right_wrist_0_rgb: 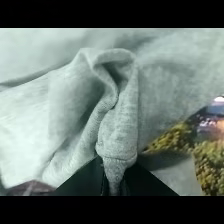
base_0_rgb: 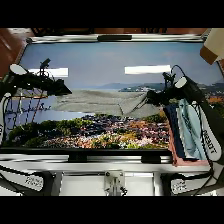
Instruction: Fold the shirts.
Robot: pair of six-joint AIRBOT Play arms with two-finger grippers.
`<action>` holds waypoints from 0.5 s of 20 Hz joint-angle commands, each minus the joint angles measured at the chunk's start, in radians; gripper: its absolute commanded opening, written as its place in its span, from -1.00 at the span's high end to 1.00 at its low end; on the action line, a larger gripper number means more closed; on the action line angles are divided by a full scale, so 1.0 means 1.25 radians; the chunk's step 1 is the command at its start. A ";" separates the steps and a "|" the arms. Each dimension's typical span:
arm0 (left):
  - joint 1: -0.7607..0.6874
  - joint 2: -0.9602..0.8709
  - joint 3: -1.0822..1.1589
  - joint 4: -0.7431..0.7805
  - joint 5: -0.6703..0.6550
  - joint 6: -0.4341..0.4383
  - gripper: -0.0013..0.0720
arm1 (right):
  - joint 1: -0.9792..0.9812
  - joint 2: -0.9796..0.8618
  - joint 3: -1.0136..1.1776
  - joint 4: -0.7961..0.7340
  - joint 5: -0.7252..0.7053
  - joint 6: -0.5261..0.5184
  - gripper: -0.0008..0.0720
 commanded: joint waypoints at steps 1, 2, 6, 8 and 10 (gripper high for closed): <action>-0.107 -0.004 0.000 0.000 0.043 -0.002 0.72 | 0.001 0.115 0.001 0.044 0.007 -0.012 0.80; -0.143 -0.005 0.000 0.000 0.064 -0.019 0.79 | 0.001 0.151 0.001 0.063 0.012 -0.012 0.80; -0.265 -0.005 0.000 -0.001 0.171 -0.098 0.79 | 0.001 0.286 0.001 0.129 0.064 -0.002 0.80; -0.308 -0.005 -0.001 -0.023 0.203 -0.129 0.80 | 0.002 0.343 0.001 0.135 0.106 0.018 0.80; -0.354 -0.005 -0.001 -0.049 0.235 -0.132 0.80 | 0.002 0.396 0.001 0.135 0.133 0.033 0.80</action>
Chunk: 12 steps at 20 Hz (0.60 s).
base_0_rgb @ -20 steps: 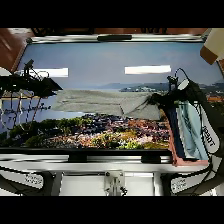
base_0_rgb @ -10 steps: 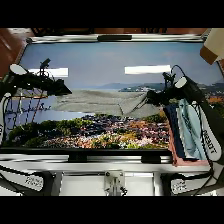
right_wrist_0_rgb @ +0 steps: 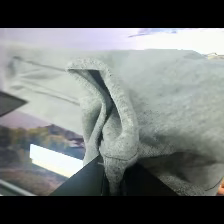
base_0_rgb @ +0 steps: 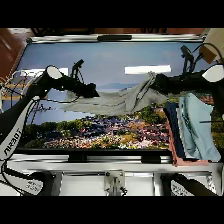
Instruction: Fold the shirts.
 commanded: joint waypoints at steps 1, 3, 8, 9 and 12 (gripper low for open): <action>-0.092 -0.002 -0.001 -0.029 0.074 -0.034 0.82 | 0.000 0.104 0.001 0.021 0.055 0.036 0.80; -0.139 -0.009 -0.001 -0.030 0.087 -0.036 0.82 | 0.000 0.153 0.001 0.022 0.067 0.063 0.80; -0.245 -0.075 -0.001 -0.059 0.136 -0.079 0.82 | 0.000 0.247 0.001 0.060 0.102 0.106 0.80; -0.264 -0.091 0.000 -0.098 0.150 -0.078 0.83 | 0.000 0.261 0.001 0.059 0.105 0.114 0.80; -0.312 -0.128 0.000 -0.208 0.197 -0.014 0.87 | 0.000 0.278 0.001 0.063 0.117 0.127 0.80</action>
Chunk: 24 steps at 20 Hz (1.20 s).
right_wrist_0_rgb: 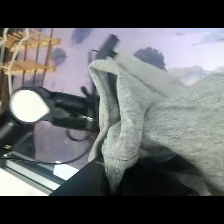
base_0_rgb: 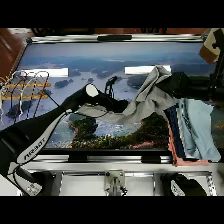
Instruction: Fold the shirts.
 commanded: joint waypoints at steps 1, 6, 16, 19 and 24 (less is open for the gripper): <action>-0.049 -0.038 0.000 -0.092 0.046 0.036 0.87 | 0.000 0.026 0.001 0.009 0.019 0.022 0.80; 0.044 0.019 0.000 0.007 -0.075 0.063 0.88 | 0.000 -0.009 0.001 0.010 -0.006 -0.003 0.80; 0.460 0.312 0.001 0.194 -0.227 0.060 0.88 | 0.219 -0.295 0.001 0.042 -0.119 -0.130 0.80; 0.571 0.347 0.000 0.194 -0.281 0.061 0.87 | 0.287 -0.353 0.001 0.042 -0.122 -0.141 0.80; 0.632 0.356 0.000 0.195 -0.304 0.075 0.87 | 0.282 -0.323 0.001 0.048 -0.087 -0.146 0.80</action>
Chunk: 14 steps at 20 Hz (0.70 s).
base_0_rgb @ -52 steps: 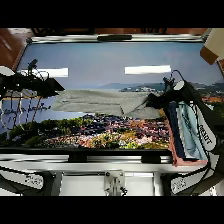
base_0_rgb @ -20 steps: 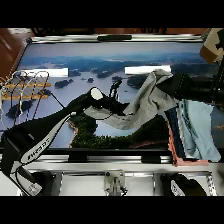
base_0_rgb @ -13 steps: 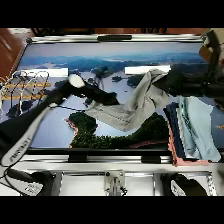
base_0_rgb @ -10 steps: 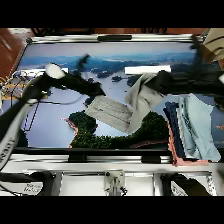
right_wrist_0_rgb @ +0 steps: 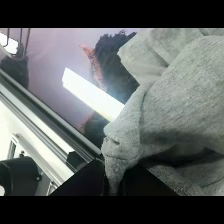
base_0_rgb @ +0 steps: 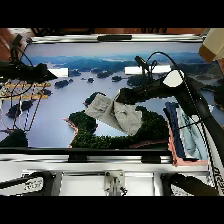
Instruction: Fold the shirts.
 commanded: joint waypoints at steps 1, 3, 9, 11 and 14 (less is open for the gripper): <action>0.038 0.011 0.000 0.006 -0.019 0.018 0.88 | 0.009 0.018 0.001 0.002 0.033 0.002 0.80; 0.034 0.011 0.000 0.006 -0.019 0.020 0.87 | 0.010 0.027 0.001 -0.016 0.043 0.022 0.80; 0.034 0.011 0.000 0.005 -0.022 0.020 0.87 | 0.028 -0.050 0.001 -0.001 -0.106 0.055 0.80; 0.034 0.011 0.000 0.005 -0.030 0.020 0.87 | 0.059 -0.092 0.001 0.001 -0.193 0.054 0.80; 0.034 0.011 0.000 0.005 -0.031 0.020 0.87 | 0.110 -0.155 0.001 0.017 -0.307 0.059 0.79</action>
